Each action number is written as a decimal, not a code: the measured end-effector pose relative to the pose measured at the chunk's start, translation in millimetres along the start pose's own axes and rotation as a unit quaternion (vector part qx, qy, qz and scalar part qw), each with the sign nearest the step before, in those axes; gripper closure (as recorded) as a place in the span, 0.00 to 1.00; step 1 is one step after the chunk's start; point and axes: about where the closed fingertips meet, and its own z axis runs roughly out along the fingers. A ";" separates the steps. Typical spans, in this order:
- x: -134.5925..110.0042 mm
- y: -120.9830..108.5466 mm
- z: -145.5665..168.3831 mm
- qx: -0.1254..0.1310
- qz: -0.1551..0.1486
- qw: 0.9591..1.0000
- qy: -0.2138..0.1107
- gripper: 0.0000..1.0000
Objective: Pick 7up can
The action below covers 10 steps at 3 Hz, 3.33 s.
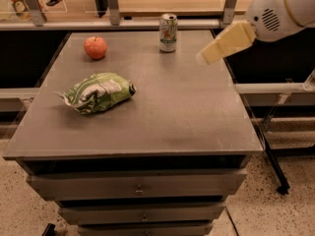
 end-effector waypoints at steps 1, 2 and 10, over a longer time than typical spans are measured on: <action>-20.7 -2.0 47.0 -0.022 0.006 0.999 -0.030 0.00; -31.9 -14.5 85.0 -0.045 0.019 0.997 -0.054 0.00; -64.6 -98.3 260.8 -0.067 -0.061 0.983 -0.159 0.00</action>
Offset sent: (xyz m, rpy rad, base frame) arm 0.1191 0.0598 -0.0555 0.2269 0.0033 0.0741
